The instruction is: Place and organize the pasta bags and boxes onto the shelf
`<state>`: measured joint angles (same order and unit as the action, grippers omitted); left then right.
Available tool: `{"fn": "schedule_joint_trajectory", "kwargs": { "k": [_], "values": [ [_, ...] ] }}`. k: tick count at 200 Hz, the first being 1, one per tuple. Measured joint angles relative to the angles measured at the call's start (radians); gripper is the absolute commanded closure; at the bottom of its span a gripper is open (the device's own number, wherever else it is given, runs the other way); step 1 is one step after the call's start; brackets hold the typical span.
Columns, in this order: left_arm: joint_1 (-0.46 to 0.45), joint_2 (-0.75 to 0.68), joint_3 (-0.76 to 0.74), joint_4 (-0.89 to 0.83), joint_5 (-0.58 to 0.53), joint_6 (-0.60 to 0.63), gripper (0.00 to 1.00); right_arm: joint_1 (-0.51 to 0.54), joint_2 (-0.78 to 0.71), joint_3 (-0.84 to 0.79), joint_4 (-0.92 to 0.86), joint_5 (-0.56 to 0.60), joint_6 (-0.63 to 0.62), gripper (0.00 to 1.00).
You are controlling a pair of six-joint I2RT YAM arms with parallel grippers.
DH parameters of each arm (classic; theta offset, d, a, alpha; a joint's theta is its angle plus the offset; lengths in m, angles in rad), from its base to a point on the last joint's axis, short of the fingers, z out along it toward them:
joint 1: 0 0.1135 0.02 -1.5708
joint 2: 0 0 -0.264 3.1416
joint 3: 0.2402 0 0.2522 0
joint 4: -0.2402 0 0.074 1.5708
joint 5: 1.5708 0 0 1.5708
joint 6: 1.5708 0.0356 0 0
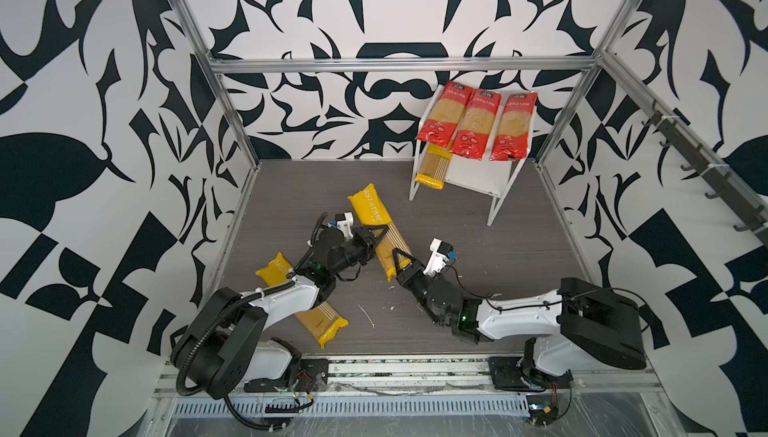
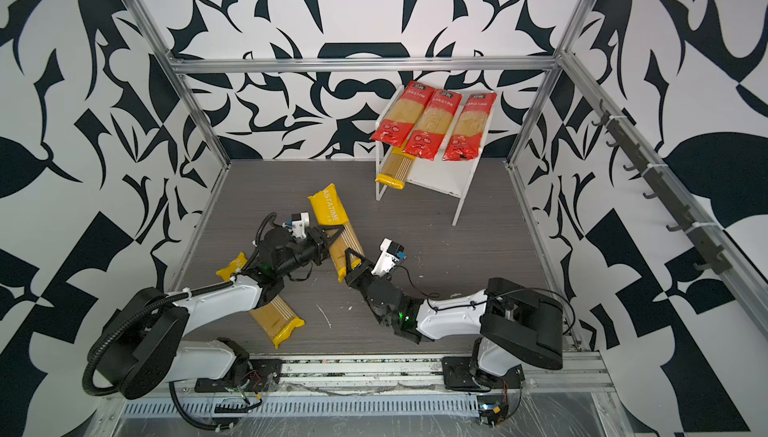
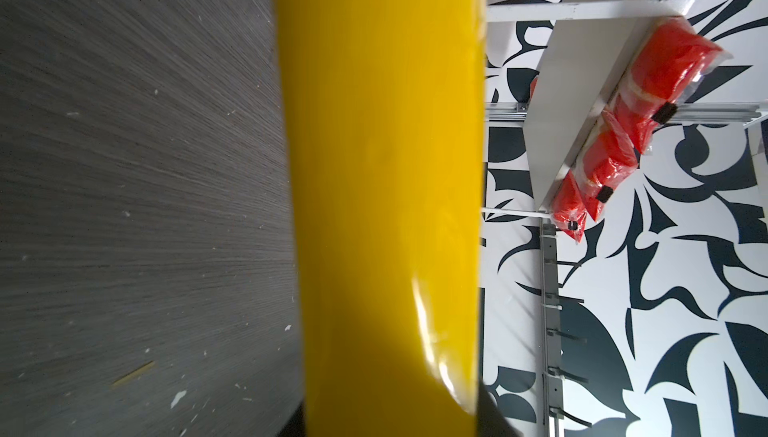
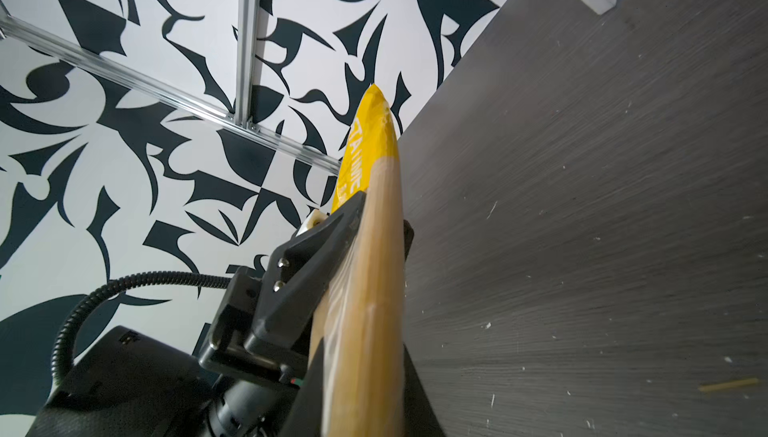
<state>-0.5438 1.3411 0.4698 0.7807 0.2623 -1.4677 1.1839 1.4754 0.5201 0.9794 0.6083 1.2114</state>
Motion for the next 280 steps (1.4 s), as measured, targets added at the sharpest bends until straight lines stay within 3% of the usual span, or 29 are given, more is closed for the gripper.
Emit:
{"fn": "schedule_joint_trajectory", "kwargs": {
  "k": [45, 86, 112, 159, 197, 252, 280],
  "values": [
    [0.049, -0.001, 0.028, -0.095, 0.064, 0.051, 0.76, -0.128, -0.143, -0.025, -0.182, -0.247, 0.020, 0.55],
    [0.103, 0.026, 0.080, -0.203, 0.186, 0.146, 0.77, -0.333, -0.290, -0.031, -0.314, -0.544, -0.034, 0.51],
    [0.100, 0.057, 0.135, -0.224, 0.278, 0.182, 0.76, -0.412, -0.268, -0.001, -0.397, -0.740, -0.055, 0.46],
    [0.063, 0.064, 0.185, -0.226, 0.348, 0.220, 0.75, -0.415, -0.171, 0.098, -0.460, -0.972, -0.078, 0.44],
    [0.042, 0.089, 0.204, -0.230, 0.357, 0.242, 0.70, -0.402, -0.135, 0.110, -0.460, -1.023, -0.081, 0.56],
    [0.034, 0.123, 0.253, -0.244, 0.364, 0.260, 0.55, -0.406, -0.136, 0.069, -0.385, -0.988, -0.033, 0.97],
    [0.029, 0.124, 0.268, -0.242, 0.370, 0.260, 0.49, -0.427, -0.142, 0.027, -0.293, -0.998, -0.024, 1.00]
  ]
}}
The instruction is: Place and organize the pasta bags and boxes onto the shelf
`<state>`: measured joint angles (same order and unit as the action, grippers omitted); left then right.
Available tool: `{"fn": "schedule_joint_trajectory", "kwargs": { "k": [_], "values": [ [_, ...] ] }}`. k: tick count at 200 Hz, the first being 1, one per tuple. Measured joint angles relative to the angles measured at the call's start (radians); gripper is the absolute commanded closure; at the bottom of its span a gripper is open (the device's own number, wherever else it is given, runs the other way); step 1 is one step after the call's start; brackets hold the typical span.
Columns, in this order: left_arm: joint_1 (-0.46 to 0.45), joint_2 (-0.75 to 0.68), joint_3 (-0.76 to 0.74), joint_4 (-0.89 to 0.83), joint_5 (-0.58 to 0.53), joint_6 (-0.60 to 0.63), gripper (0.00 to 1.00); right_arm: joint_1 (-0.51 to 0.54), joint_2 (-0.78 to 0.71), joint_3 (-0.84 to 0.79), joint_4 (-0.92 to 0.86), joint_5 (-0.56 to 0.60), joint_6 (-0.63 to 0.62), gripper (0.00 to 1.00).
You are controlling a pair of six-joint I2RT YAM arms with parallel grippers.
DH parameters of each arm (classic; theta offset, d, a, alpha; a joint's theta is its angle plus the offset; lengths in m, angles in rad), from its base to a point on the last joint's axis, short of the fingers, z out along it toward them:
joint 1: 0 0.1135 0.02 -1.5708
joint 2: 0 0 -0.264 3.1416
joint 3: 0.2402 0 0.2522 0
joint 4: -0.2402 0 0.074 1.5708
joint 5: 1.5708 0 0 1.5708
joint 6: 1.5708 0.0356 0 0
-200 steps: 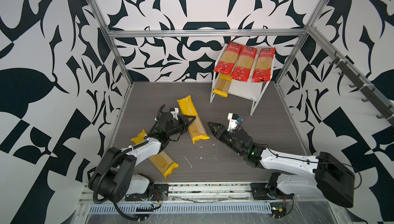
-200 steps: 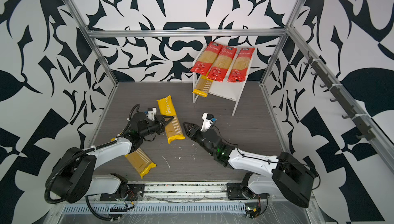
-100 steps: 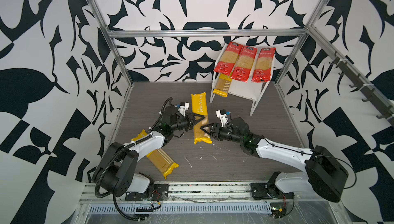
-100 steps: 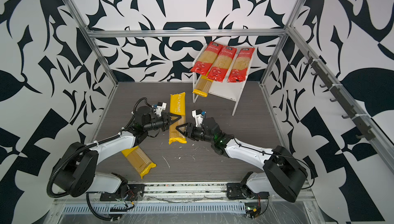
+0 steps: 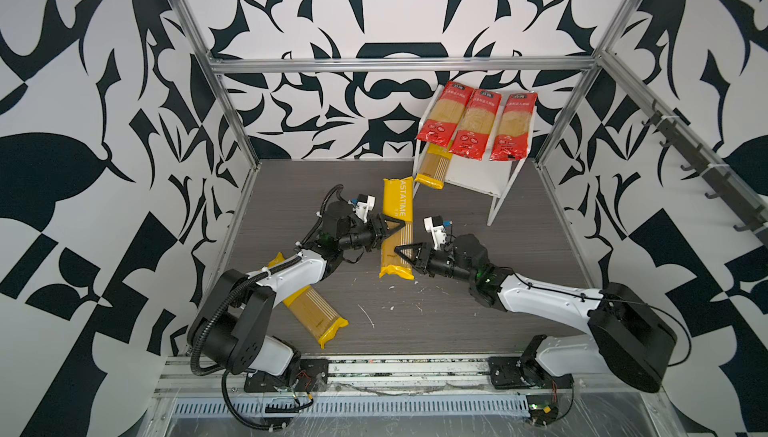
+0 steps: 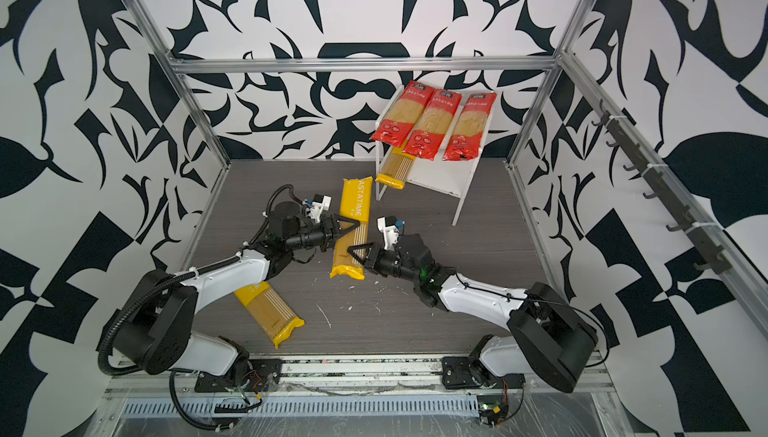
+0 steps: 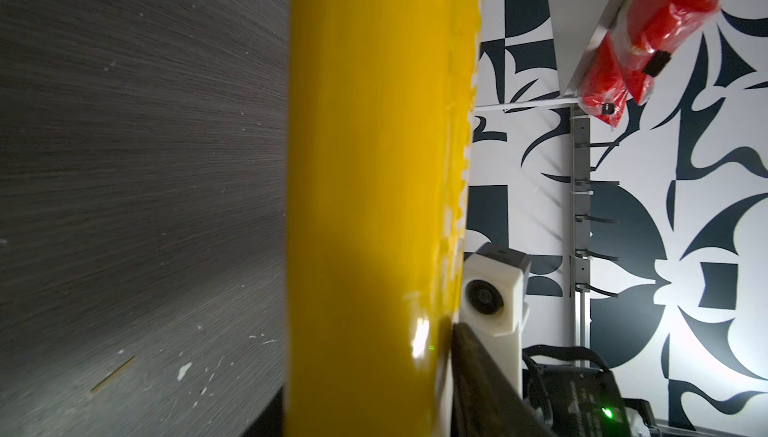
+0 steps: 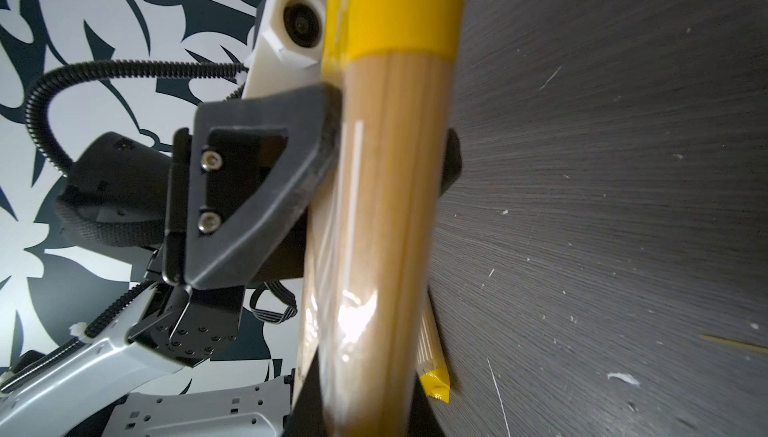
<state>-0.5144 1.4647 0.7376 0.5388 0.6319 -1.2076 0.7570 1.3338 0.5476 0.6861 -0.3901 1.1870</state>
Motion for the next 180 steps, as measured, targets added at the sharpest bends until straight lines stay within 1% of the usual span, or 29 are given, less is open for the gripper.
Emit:
{"fn": "schedule_joint_trajectory", "kwargs": {
  "k": [27, 53, 97, 122, 147, 180],
  "values": [
    [-0.002, -0.001, 0.001, 0.003, 0.006, 0.000, 0.43, -0.034, -0.016, -0.035, 0.040, -0.052, 0.007, 1.00],
    [0.007, -0.017, 0.000, 0.004, 0.016, -0.003, 0.38, -0.087, -0.070, -0.064, 0.016, -0.090, 0.012, 1.00],
    [0.084, -0.098, -0.016, -0.010, 0.044, 0.024, 0.37, -0.195, -0.172, -0.068, -0.138, -0.105, -0.007, 1.00],
    [0.121, -0.152, -0.047, -0.031, 0.050, 0.047, 0.37, -0.261, -0.237, -0.068, -0.230, -0.149, -0.040, 1.00],
    [0.128, -0.169, -0.077, -0.048, 0.050, 0.057, 0.37, -0.341, -0.271, -0.068, -0.272, -0.200, -0.055, 1.00],
    [0.128, -0.169, -0.101, -0.056, 0.049, 0.057, 0.37, -0.430, -0.251, -0.038, -0.291, -0.241, -0.063, 1.00]
  ]
}}
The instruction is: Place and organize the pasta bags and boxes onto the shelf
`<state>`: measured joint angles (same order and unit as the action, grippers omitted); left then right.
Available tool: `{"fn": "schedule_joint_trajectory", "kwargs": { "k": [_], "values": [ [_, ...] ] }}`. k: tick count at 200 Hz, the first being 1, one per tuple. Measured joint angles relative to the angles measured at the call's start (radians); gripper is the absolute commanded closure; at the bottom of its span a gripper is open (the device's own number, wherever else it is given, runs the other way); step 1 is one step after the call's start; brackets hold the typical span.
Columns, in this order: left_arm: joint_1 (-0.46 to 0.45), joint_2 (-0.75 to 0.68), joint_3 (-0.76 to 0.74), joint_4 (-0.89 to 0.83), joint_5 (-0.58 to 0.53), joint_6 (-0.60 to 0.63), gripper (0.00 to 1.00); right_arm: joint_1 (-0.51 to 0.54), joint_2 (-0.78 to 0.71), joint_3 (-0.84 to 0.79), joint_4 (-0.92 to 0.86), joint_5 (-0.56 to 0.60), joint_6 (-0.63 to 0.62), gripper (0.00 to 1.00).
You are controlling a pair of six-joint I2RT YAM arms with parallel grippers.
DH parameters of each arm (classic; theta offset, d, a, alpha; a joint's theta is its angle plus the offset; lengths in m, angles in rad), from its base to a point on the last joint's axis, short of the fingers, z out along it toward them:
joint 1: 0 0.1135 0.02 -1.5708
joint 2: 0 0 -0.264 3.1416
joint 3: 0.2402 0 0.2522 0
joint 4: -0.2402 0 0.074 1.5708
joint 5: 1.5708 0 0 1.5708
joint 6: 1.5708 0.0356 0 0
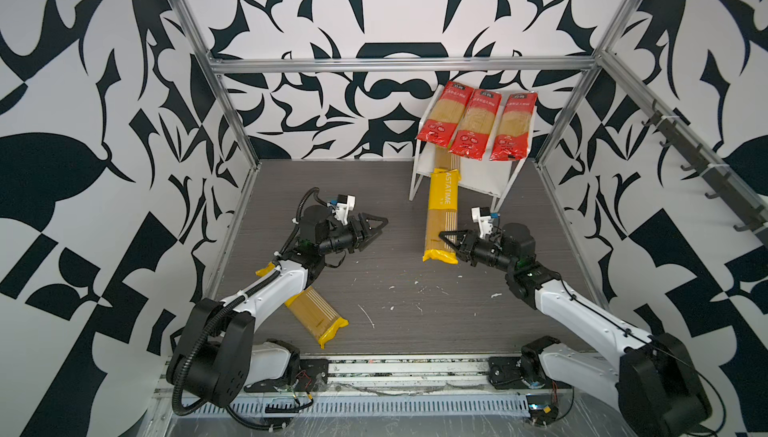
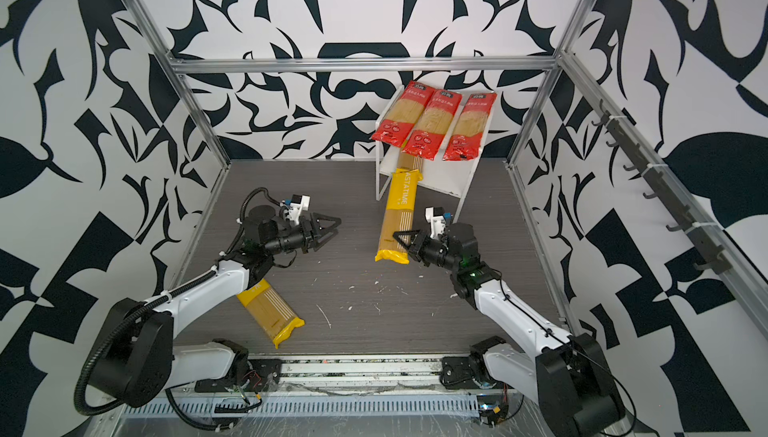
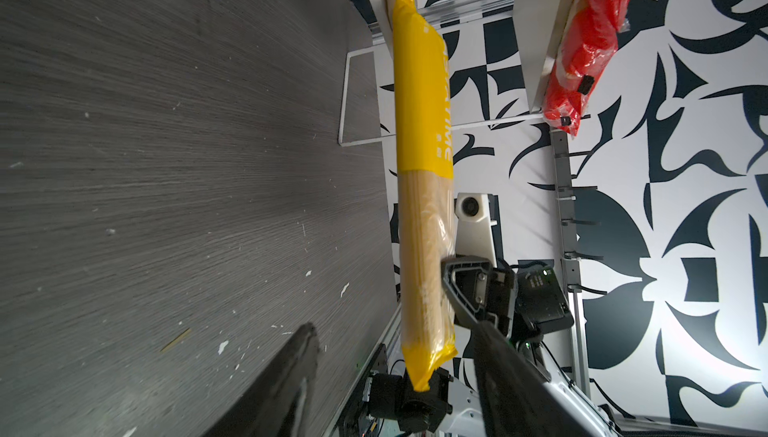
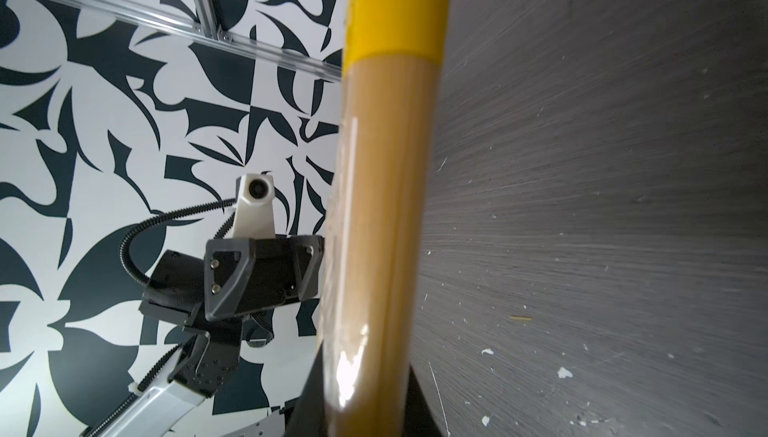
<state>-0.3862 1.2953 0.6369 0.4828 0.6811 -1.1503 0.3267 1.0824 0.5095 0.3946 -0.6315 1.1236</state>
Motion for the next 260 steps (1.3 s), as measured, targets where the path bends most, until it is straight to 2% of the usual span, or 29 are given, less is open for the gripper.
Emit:
{"fn": "schedule_joint_trajectory", "kwargs": {
  "k": [59, 85, 128, 157, 182, 234, 260],
  "values": [
    [0.000, 0.000, -0.003, 0.003, -0.003, 0.000, 0.36, -0.019, 0.021, 0.047, -0.015, -0.024, 0.024, 1.00],
    [-0.018, 0.026, 0.003, 0.015, -0.019, -0.003, 0.29, -0.019, -0.004, 0.066, -0.067, -0.049, 0.013, 1.00],
    [-0.143, 0.192, 0.143, 0.040, -0.072, 0.017, 0.25, -0.020, -0.012, 0.084, -0.059, -0.068, -0.009, 1.00],
    [-0.153, 0.339, 0.226, 0.113, -0.092, -0.003, 0.24, -0.034, -0.029, 0.127, -0.146, -0.072, -0.069, 1.00],
    [-0.156, 0.448, 0.305, 0.127, -0.116, -0.010, 0.23, -0.092, -0.042, 0.188, -0.255, -0.079, -0.148, 1.00],
    [-0.173, 0.589, 0.465, 0.145, -0.132, -0.021, 0.21, -0.278, -0.006, 0.263, -0.337, -0.075, -0.238, 1.00],
    [-0.175, 0.631, 0.512, 0.148, -0.135, -0.024, 0.21, -0.305, 0.050, 0.284, -0.348, -0.043, -0.262, 1.00]
  ]
}}
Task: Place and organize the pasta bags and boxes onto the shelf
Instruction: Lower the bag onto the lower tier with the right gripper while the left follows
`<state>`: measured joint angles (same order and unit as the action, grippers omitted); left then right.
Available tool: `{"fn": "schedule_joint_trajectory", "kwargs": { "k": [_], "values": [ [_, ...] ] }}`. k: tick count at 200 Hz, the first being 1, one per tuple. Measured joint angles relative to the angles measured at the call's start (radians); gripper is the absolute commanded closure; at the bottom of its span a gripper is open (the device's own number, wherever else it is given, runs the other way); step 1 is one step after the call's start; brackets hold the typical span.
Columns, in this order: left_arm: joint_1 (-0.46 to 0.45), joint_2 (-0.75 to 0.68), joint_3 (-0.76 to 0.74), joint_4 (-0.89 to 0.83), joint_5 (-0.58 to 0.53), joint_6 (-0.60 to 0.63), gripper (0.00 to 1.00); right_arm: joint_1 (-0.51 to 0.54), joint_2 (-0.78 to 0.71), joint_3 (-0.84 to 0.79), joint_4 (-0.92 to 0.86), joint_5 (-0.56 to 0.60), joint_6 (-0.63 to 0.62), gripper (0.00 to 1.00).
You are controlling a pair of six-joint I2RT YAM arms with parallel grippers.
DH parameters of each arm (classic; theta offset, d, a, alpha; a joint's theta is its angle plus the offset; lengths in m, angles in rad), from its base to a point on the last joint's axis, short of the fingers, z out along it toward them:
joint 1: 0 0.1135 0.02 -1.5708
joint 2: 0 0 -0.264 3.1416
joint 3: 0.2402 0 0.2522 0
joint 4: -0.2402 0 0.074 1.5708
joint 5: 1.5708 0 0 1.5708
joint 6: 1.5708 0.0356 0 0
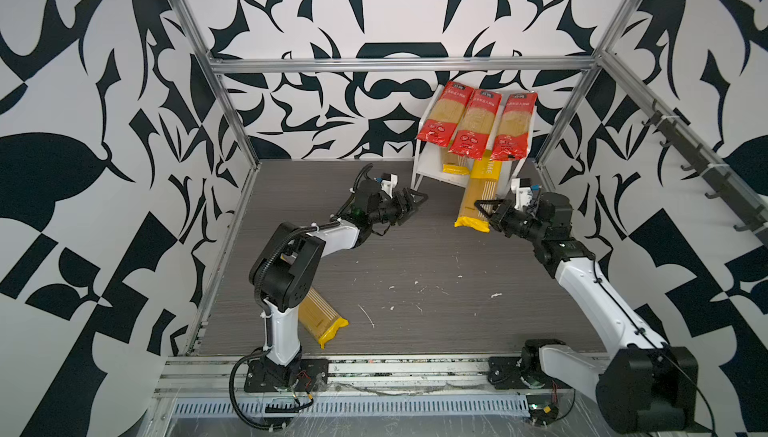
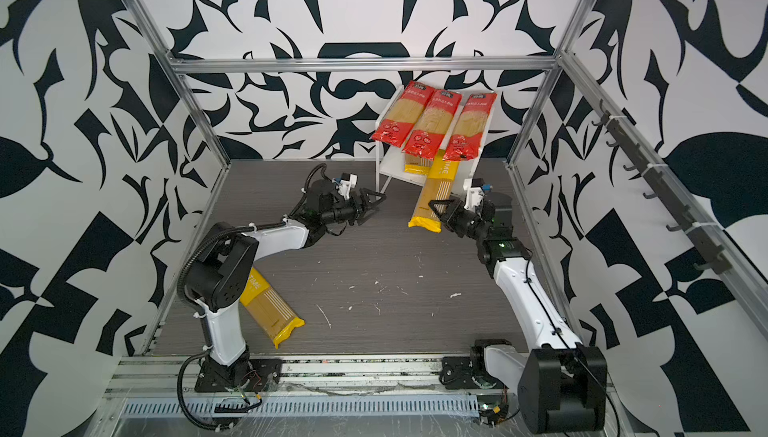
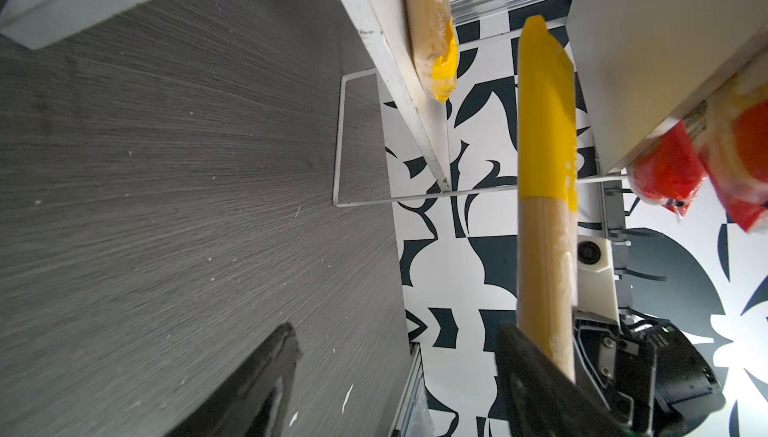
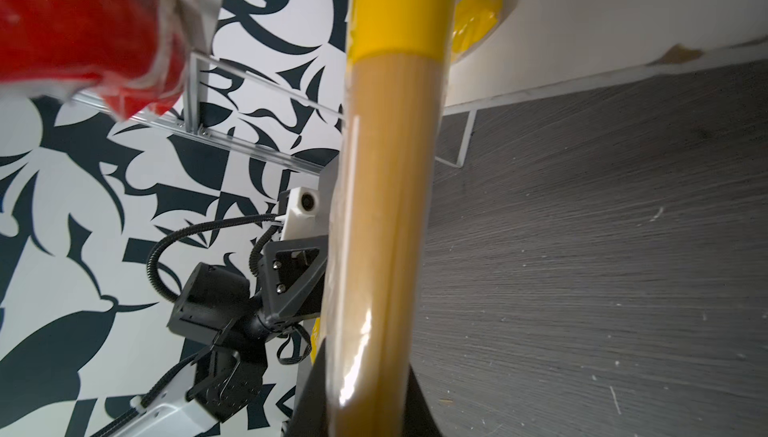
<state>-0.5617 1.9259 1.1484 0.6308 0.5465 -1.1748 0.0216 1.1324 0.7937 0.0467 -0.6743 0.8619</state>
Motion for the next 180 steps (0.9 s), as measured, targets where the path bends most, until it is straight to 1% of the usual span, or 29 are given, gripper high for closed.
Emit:
{"fn": "schedule_joint_trajectory", "kwargs": {
  "k": [33, 56, 108, 143, 180],
  "values": [
    [-0.001, 0.033, 0.034, -0.002, -0.002, -0.003, 0.20, 0.000, 0.080, 0.019, -0.028, 0.048, -0.006, 1.00],
    [-0.001, 0.047, 0.055, -0.002, -0.005, -0.003, 0.19, 0.000, 0.135, 0.027, -0.029, 0.063, 0.018, 1.00],
    [0.006, 0.094, 0.107, -0.003, -0.009, -0.011, 0.18, 0.009, 0.219, 0.064, 0.048, -0.013, 0.087, 1.00],
    [0.011, 0.114, 0.149, -0.003, -0.019, -0.024, 0.18, 0.041, 0.265, 0.096, 0.058, -0.084, 0.084, 1.00],
    [0.016, 0.133, 0.185, -0.006, -0.048, -0.037, 0.19, 0.103, 0.327, 0.142, 0.064, -0.093, 0.058, 1.00]
  ]
}}
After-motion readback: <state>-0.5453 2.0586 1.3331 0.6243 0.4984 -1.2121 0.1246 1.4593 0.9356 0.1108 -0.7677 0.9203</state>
